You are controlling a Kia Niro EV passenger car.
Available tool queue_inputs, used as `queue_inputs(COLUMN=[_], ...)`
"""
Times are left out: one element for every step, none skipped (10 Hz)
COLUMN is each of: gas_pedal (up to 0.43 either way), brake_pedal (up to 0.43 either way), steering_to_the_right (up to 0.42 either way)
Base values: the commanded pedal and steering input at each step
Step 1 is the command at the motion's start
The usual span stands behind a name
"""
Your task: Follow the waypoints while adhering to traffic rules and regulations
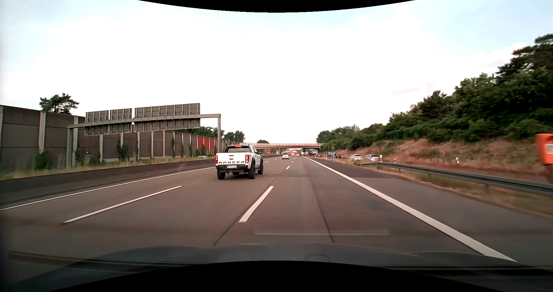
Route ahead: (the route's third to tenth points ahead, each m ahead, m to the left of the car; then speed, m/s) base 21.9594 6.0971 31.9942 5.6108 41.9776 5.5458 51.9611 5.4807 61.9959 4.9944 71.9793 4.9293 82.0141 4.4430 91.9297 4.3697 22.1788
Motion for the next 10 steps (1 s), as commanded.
queue_inputs(gas_pedal=[0.000,0.000,0.000,0.000,0.000,0.000,0.000,0.000,0.000,0.000], brake_pedal=[0.000,0.000,0.000,0.000,0.000,0.000,0.000,0.000,0.000,0.000], steering_to_the_right=[-0.011,-0.006,-0.006,-0.005,-0.005,-0.006,-0.005,-0.005,-0.006,-0.006])
